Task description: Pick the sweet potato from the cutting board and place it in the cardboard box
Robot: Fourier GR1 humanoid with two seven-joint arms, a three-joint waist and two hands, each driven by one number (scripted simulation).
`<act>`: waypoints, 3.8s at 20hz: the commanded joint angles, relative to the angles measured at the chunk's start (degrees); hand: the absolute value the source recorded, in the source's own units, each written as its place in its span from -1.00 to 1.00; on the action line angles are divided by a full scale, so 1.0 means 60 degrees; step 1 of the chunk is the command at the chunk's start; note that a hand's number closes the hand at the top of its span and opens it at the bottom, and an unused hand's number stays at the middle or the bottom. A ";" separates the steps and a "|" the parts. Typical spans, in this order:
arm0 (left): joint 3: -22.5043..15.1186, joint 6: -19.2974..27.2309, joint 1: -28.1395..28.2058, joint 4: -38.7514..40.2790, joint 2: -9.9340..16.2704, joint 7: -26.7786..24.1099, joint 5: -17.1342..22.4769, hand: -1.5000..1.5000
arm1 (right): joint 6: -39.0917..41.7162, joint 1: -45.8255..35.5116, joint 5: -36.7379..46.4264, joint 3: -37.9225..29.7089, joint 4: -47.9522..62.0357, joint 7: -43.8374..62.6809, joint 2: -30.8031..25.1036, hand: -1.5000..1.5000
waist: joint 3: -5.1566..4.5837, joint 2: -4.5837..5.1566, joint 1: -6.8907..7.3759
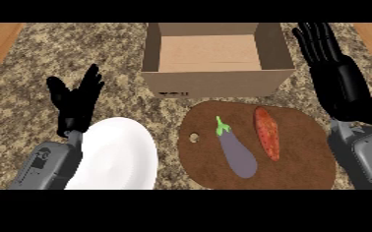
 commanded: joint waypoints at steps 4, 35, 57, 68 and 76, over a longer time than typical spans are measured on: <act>-0.0795 0.0308 0.1024 -0.0936 0.0734 -0.0602 -0.1660 0.00 | 0.0448 -0.0651 -0.0718 -0.0427 0.0997 0.0073 0.0720 -1.00 | -0.0077 -0.0489 0.0381; -0.0317 -0.0267 0.2477 -0.2204 0.1231 -0.0915 -0.2322 0.00 | 0.5075 -0.0280 0.2643 0.2257 -0.0728 0.6401 -0.3726 -1.00 | -0.0106 -0.0516 0.0189; 0.0786 -0.1394 0.2552 -0.1950 0.0265 -0.1132 -0.3148 0.00 | 0.5693 0.1261 0.6488 0.1547 -0.0153 0.6785 -0.0630 -1.00 | -0.0090 -0.0479 0.0132; 0.1055 -0.1488 0.2294 -0.1885 -0.0554 -0.0823 -0.4047 0.00 | 0.6621 0.1743 0.7408 0.0584 -0.0661 0.6880 0.0386 -1.00 | -0.0091 -0.0483 0.0108; 0.1409 -0.1842 0.3489 -0.2547 -0.0758 -0.1384 -0.4267 0.00 | 0.6959 0.2236 0.8109 0.0154 -0.0554 0.6245 0.0782 -1.00 | -0.0091 -0.0487 0.0124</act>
